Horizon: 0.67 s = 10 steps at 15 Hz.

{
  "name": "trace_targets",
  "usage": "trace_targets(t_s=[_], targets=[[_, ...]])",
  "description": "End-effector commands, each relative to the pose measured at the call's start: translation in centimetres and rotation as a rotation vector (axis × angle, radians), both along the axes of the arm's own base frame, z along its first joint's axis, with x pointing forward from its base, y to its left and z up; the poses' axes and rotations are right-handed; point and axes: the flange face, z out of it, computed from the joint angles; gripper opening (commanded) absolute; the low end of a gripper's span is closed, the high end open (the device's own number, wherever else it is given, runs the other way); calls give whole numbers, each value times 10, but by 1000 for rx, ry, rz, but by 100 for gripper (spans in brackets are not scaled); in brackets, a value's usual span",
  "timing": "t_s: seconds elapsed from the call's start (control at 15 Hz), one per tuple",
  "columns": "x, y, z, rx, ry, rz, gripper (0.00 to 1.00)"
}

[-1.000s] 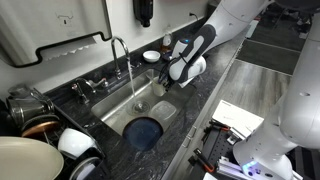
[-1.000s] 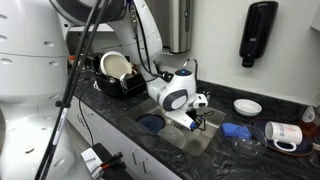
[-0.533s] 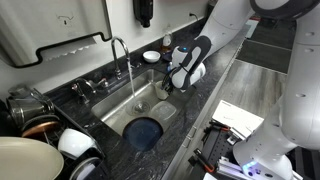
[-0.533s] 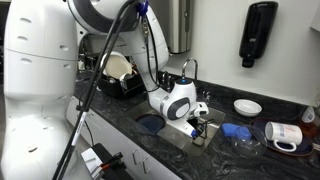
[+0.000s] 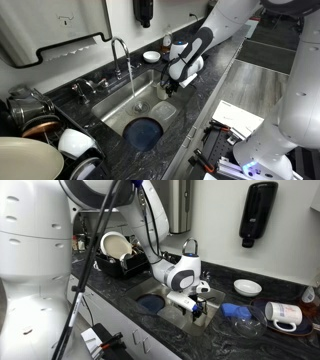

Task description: Put the cup in the sink

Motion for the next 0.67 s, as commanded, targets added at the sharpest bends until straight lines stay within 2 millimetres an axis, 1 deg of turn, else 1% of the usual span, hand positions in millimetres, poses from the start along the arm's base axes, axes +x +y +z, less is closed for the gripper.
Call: trace_targets(t_s=[0.0,0.07,0.2,0.33,0.47,0.6], targets=[[-19,-18,27,63,168,60,98],[-22,-24,37,78,212,70,99],[-22,-37,83,101,238,76,100],[-21,-46,120,143,219,97,100],[-18,-53,152,175,200,104,100],[-17,-56,176,196,179,109,100]])
